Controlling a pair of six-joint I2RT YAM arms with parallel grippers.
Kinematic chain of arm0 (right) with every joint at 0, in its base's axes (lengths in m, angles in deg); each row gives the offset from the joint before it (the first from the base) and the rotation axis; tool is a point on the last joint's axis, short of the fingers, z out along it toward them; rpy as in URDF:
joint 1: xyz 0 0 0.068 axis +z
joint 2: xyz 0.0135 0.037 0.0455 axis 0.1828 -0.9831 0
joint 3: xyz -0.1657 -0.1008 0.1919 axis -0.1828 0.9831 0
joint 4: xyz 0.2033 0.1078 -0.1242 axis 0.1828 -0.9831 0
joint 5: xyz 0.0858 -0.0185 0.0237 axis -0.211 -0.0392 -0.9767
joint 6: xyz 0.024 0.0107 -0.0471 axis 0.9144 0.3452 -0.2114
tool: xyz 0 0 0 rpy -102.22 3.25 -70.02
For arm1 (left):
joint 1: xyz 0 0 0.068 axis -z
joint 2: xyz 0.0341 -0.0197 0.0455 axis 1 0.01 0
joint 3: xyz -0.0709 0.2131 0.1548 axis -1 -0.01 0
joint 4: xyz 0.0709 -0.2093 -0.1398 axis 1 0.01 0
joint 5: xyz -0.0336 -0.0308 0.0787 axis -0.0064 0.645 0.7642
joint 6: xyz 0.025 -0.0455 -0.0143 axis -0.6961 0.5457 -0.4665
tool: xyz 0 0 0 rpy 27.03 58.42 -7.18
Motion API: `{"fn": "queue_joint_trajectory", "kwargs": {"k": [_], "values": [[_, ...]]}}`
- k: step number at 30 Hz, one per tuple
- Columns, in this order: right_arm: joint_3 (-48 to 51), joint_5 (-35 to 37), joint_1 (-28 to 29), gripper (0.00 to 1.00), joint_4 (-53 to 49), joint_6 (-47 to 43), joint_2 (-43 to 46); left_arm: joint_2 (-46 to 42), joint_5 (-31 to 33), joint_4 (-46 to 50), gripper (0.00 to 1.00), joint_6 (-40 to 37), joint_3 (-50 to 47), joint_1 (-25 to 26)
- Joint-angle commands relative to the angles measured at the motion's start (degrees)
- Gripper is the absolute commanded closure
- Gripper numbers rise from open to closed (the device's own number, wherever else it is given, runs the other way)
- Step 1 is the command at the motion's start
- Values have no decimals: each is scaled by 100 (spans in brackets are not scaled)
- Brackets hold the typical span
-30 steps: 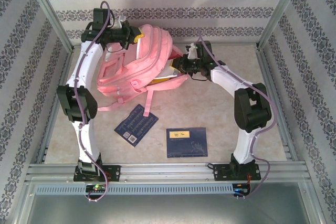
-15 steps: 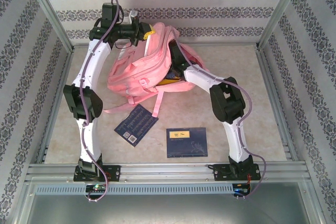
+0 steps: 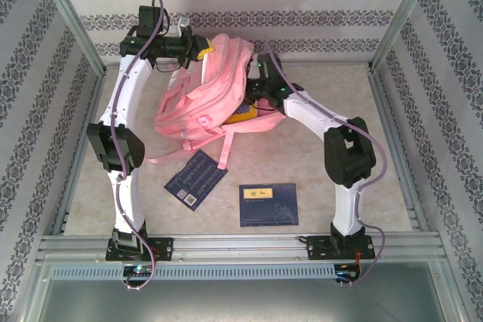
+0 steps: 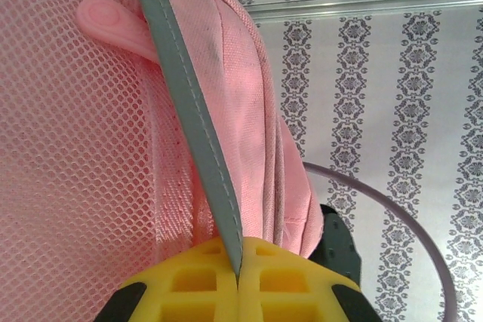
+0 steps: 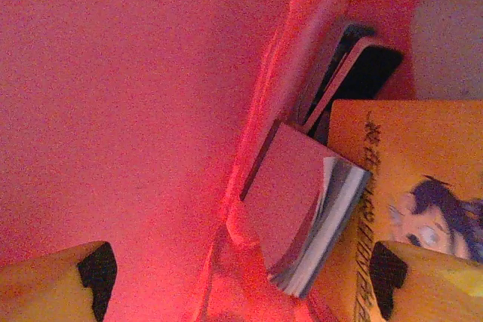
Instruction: Pack the student bag
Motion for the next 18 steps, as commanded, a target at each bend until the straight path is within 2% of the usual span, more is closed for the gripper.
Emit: {"fn": "queue_joint_trajectory", "kwargs": {"k": [1,7,9,11,18], "values": [[347,-39,-168,12,235,-66,374,-223,-204,-316,100,-160,447,-159],[875,-74,-374,12,336,-80,885,-188,-100,-73,100,-326,464,-232],[873,171,-409,13,-114,-257,1031,-161,26,68,100,-380,484,-237],[870,810,-459,15,-952,-433,1233,-141,290,380,100,-538,511,-231],[1792,2908,-498,21,-2463,-779,2891,232,1410,1056,100,-798,780,162]]}}
